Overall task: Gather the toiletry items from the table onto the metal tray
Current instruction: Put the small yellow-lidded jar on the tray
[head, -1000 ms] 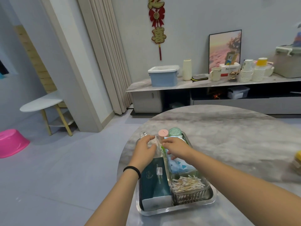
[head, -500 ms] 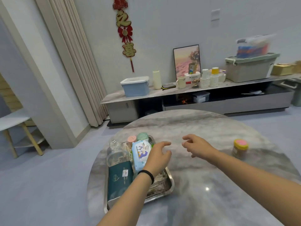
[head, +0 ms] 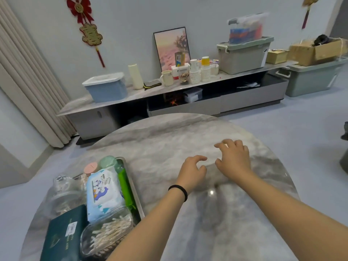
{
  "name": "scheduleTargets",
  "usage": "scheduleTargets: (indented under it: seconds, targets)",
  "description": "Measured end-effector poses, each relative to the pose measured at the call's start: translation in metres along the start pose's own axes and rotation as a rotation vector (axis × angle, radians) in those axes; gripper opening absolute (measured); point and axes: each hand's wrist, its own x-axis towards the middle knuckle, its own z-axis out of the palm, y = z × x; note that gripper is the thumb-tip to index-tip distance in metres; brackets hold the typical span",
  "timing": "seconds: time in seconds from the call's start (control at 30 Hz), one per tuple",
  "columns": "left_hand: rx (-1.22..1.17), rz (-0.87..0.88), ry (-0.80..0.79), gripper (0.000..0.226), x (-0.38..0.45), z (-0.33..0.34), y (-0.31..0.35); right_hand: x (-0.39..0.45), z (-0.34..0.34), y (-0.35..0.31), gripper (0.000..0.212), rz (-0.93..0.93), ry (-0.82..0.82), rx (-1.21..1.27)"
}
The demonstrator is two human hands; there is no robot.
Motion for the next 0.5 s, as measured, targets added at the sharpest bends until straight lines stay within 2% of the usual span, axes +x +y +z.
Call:
scheduleTargets:
  seconds: [0.1, 0.2, 0.5]
  targets:
    - [-0.022, -0.011, -0.008, 0.039, 0.015, 0.018, -0.002, 0.009, 0.017, 0.014, 0.060, 0.092, -0.087, -0.037]
    - [-0.015, -0.012, -0.019, 0.039, 0.027, 0.032, -0.006, 0.016, 0.033, 0.028, 0.056, 0.173, -0.176, 0.071]
    - [-0.042, -0.007, 0.009, 0.041, 0.023, 0.024, -0.012, 0.012, 0.028, 0.016, 0.048, 0.056, -0.115, 0.157]
